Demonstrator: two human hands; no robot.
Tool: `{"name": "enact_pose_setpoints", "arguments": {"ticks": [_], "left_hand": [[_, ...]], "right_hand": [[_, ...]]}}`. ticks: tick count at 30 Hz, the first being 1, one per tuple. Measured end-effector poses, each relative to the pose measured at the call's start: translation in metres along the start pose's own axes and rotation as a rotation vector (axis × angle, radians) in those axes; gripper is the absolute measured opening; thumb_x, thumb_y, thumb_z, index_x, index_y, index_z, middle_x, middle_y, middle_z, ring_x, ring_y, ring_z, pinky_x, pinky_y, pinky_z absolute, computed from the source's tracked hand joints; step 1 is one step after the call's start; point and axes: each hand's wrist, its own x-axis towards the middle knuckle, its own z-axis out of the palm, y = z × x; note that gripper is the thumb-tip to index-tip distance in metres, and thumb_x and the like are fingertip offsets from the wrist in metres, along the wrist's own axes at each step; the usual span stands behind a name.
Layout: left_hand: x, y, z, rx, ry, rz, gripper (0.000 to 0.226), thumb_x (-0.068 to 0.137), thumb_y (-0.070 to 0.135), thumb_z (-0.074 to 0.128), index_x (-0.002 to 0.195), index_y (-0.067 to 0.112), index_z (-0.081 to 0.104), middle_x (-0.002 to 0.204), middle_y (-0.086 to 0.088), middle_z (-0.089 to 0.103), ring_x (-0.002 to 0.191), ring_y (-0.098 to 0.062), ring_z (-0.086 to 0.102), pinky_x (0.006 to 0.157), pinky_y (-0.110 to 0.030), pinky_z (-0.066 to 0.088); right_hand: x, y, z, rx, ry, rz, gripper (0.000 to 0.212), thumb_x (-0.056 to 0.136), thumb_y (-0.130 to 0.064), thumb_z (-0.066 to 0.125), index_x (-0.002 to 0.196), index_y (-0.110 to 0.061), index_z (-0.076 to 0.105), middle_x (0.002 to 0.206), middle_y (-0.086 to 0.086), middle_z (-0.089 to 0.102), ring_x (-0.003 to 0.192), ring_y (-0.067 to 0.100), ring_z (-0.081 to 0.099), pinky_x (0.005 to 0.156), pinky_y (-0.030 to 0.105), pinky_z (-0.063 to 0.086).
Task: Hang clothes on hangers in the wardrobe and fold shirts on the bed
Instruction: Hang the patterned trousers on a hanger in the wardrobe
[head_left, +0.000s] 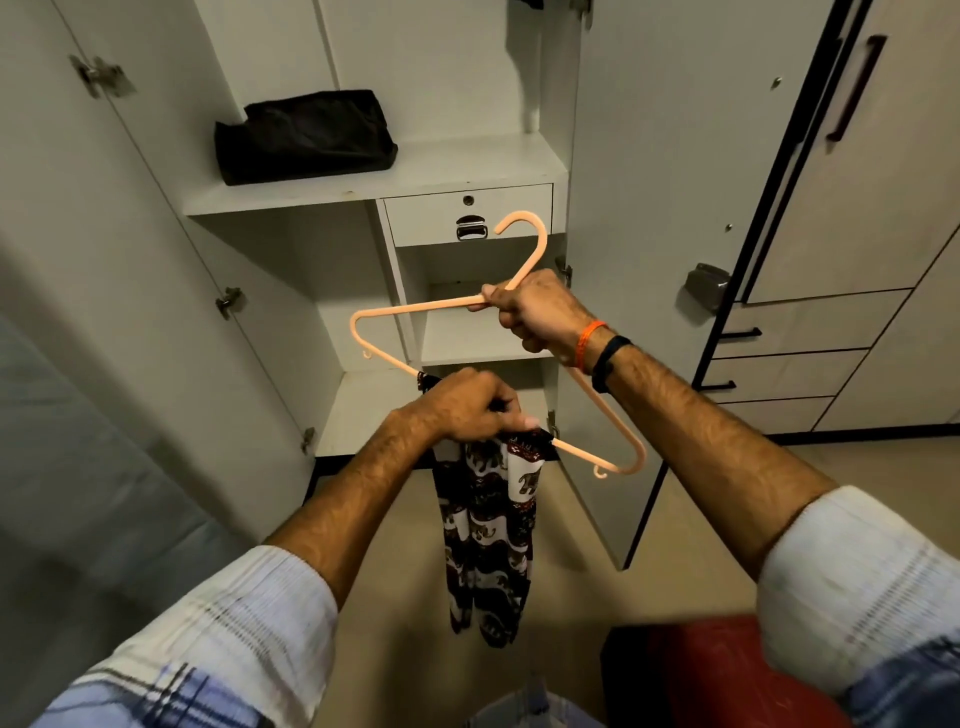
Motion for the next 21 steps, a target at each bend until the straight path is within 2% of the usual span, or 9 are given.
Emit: {"name": "enact_pose_setpoints", "arguments": {"ticks": [2,5,10,13,15,17,19,20,21], "left_hand": [[-0.002,-0.006,0.0,-0.011,-0.058,0.03,0.02,0.084,0.045,0.073,0.096,0.029,0.074,0.086,0.015,0.07,0.082,-0.001,0.062,0.081,-0.032,0.053],[-0.004,-0.01,0.007,-0.04,0.043,0.036,0.022,0.081,0.033,0.078,0.103,0.029,0.076,0.087,0.017,0.071,0.076,0.004,0.061,0.082,-0.031,0.053],[-0.003,-0.008,0.018,-0.091,0.218,0.024,0.021,0.079,0.04,0.078,0.099,0.034,0.078,0.085,0.015,0.075,0.078,-0.001,0.065,0.081,-0.031,0.055],[0.0,0.001,0.019,-0.242,0.521,-0.145,0.015,0.084,0.035,0.075,0.095,0.027,0.079,0.079,0.007,0.074,0.076,-0.013,0.067,0.072,-0.03,0.054],[0.007,0.009,0.016,-0.4,0.776,-0.355,0.015,0.088,0.021,0.067,0.097,0.021,0.078,0.079,-0.001,0.073,0.078,-0.021,0.066,0.064,-0.028,0.046],[0.014,0.016,0.009,-0.6,0.941,-0.544,0.017,0.09,0.016,0.064,0.1,0.017,0.077,0.085,-0.004,0.072,0.084,-0.024,0.066,0.064,-0.026,0.04],[0.019,0.012,0.006,-0.531,0.941,-0.576,0.013,0.09,0.02,0.066,0.099,0.016,0.075,0.087,-0.005,0.071,0.083,-0.023,0.064,0.065,-0.028,0.042],[0.021,0.008,0.006,-0.416,0.847,-0.511,0.014,0.09,0.025,0.069,0.098,0.016,0.075,0.084,-0.004,0.07,0.082,-0.022,0.063,0.067,-0.029,0.045],[0.021,0.003,0.008,-0.282,0.678,-0.416,0.019,0.088,0.034,0.071,0.097,0.019,0.075,0.082,-0.001,0.068,0.081,-0.021,0.063,0.07,-0.031,0.049]], "right_hand": [[0.0,0.003,0.002,-0.012,-0.005,0.003,0.03,0.101,-0.024,0.053,0.105,-0.002,0.072,0.055,-0.005,0.041,0.044,0.006,0.028,0.039,0.019,0.024],[0.001,0.005,0.007,-0.013,-0.01,0.0,0.03,0.101,-0.025,0.053,0.104,-0.003,0.073,0.056,-0.004,0.041,0.045,0.007,0.027,0.04,0.02,0.023],[0.001,0.006,0.012,-0.076,-0.05,-0.009,0.029,0.1,-0.025,0.055,0.102,-0.004,0.075,0.053,-0.006,0.043,0.045,0.008,0.028,0.042,0.022,0.023],[0.0,0.008,0.016,-0.064,-0.085,-0.005,0.029,0.1,-0.025,0.055,0.1,-0.004,0.075,0.049,-0.009,0.04,0.043,0.007,0.026,0.041,0.021,0.021],[-0.003,0.007,0.018,-0.031,-0.111,0.017,0.03,0.101,-0.024,0.054,0.102,-0.001,0.074,0.049,-0.007,0.037,0.041,0.007,0.026,0.039,0.02,0.022],[-0.007,0.007,0.021,0.015,-0.136,0.043,0.032,0.101,-0.021,0.052,0.105,0.004,0.071,0.05,-0.005,0.037,0.04,0.007,0.027,0.036,0.019,0.023],[-0.009,0.008,0.02,0.092,-0.16,0.065,0.031,0.102,-0.02,0.051,0.105,0.005,0.07,0.049,-0.006,0.037,0.04,0.005,0.027,0.036,0.018,0.023],[-0.009,0.008,0.019,0.133,-0.17,0.076,0.031,0.102,-0.021,0.051,0.104,0.004,0.07,0.049,-0.006,0.036,0.041,0.005,0.026,0.037,0.018,0.021],[-0.007,0.008,0.017,0.16,-0.176,0.082,0.031,0.102,-0.021,0.051,0.104,0.002,0.071,0.049,-0.007,0.035,0.042,0.006,0.025,0.038,0.019,0.02]]}}
